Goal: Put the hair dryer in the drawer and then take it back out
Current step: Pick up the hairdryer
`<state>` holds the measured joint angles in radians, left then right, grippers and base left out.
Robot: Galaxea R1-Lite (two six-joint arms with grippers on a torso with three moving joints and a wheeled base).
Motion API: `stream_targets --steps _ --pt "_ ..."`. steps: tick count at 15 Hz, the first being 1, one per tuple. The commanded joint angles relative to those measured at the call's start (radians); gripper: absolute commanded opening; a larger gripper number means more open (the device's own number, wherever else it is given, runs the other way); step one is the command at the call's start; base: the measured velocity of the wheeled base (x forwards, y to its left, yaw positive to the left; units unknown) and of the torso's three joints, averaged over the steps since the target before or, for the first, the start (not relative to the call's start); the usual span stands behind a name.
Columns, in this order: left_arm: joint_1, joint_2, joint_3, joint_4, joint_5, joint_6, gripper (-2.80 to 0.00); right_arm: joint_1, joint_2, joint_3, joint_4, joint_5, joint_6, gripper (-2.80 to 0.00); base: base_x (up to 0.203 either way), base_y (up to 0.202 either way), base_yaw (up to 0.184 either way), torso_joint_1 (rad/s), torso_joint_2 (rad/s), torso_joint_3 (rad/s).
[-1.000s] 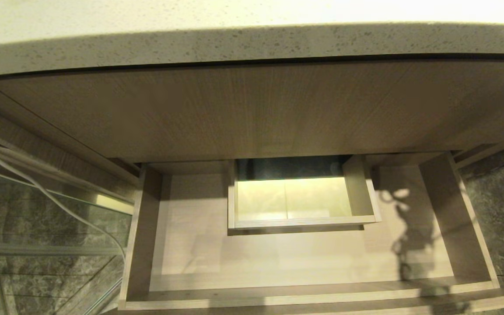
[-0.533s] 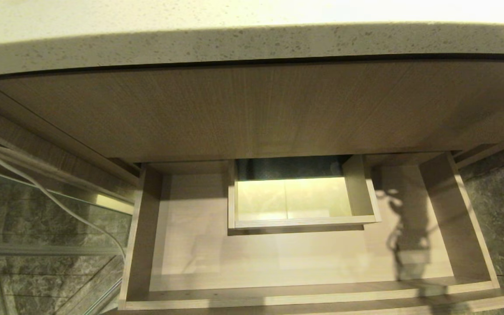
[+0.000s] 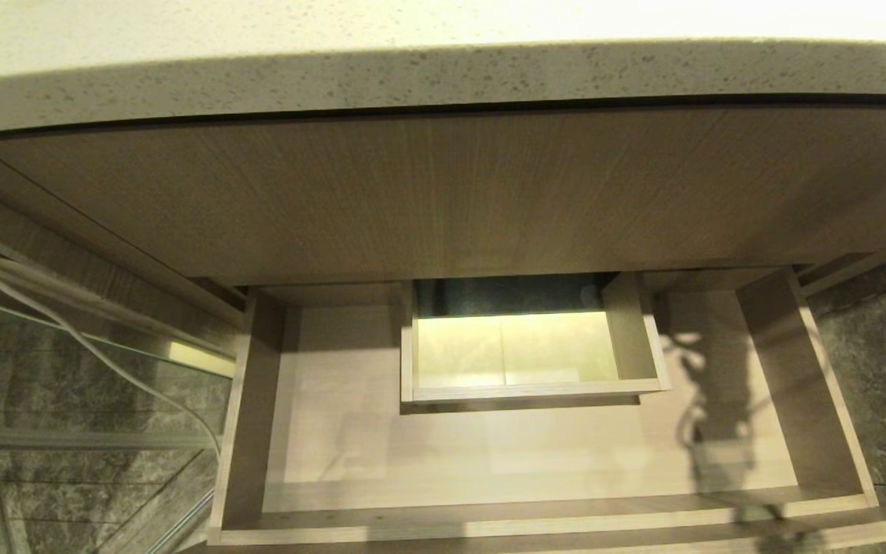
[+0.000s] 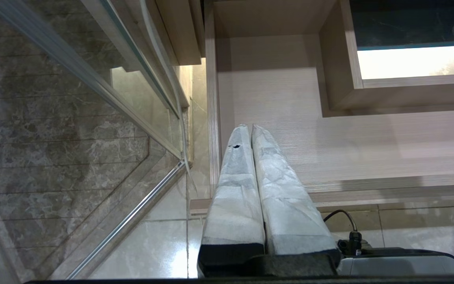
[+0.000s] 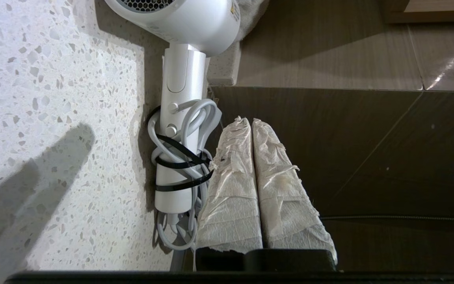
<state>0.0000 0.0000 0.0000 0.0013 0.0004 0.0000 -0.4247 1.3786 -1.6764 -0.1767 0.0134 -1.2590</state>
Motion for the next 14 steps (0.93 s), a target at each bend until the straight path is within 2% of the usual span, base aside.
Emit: stream_targets --steps 1,4,14 --pt "0.000 0.000 0.000 -0.001 0.000 0.003 -2.80 -0.001 -0.023 0.012 0.000 -0.001 -0.008 -2.80 0.000 0.000 0.000 0.000 0.00 0.000" --pt "0.000 0.000 0.000 -0.001 0.001 0.006 -2.80 -0.002 -0.056 0.053 0.005 -0.005 -0.008 -2.80 0.000 0.000 0.000 0.000 0.00 0.000" --pt "0.000 0.000 0.000 -0.001 0.004 0.008 -2.80 -0.001 -0.058 0.070 0.002 -0.006 -0.016 -2.80 0.000 0.000 0.000 0.000 0.00 0.000"
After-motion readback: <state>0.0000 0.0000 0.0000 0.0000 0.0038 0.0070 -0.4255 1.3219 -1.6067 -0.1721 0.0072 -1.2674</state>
